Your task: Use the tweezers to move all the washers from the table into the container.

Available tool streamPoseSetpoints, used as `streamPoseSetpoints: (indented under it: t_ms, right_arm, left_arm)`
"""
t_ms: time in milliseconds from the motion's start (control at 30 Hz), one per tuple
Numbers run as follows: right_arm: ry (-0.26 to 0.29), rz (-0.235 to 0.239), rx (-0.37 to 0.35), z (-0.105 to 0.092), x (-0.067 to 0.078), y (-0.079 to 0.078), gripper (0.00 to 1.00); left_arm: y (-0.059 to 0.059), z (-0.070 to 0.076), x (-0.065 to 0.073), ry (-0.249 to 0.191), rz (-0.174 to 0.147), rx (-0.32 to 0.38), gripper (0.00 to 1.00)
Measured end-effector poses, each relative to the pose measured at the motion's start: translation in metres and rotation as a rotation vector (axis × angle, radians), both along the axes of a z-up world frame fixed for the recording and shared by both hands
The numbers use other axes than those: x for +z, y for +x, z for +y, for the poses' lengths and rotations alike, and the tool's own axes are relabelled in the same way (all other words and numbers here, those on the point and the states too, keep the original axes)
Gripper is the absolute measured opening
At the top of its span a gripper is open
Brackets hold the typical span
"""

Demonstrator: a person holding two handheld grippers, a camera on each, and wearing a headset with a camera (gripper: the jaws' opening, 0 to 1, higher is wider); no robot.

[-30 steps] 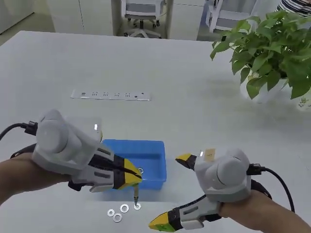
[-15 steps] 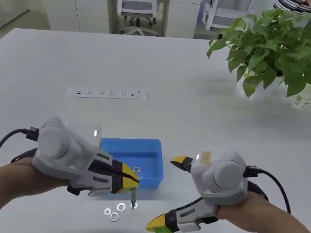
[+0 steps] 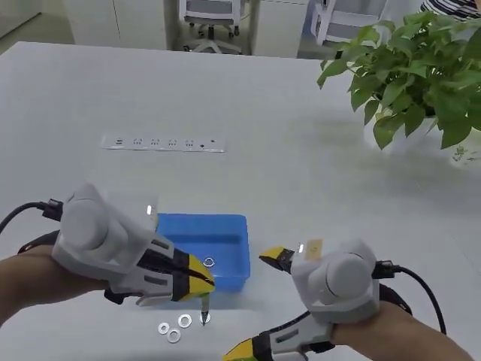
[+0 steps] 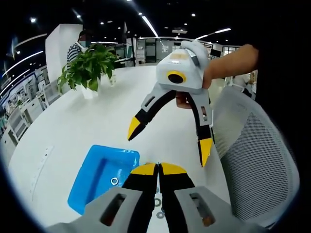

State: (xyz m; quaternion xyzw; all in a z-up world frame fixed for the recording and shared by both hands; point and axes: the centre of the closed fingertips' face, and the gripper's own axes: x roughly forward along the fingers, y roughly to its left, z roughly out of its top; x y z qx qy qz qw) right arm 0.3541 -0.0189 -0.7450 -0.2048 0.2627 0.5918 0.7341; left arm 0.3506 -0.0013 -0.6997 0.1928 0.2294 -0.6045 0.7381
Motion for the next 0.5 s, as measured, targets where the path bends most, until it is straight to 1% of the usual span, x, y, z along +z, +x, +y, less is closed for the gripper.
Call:
streamPoseSetpoints:
  t_ms: [267, 367, 500]
  right_arm:
    - [0.001, 0.006, 0.007, 0.0, -0.0005, -0.0028, 0.91]
    - [0.003, 0.003, 0.019, 0.001, -0.0012, -0.0042, 0.87]
    - [0.008, 0.0, 0.041, 0.0045, -0.0018, -0.0066, 0.82]
  left_arm:
    - [0.0005, -0.0014, -0.001, -0.003, 0.002, -0.003, 0.05]
    - [0.0001, -0.0007, -0.001, -0.004, 0.005, -0.004, 0.05]
    - [0.0005, -0.0005, -0.0013, 0.001, -0.004, -0.008, 0.05]
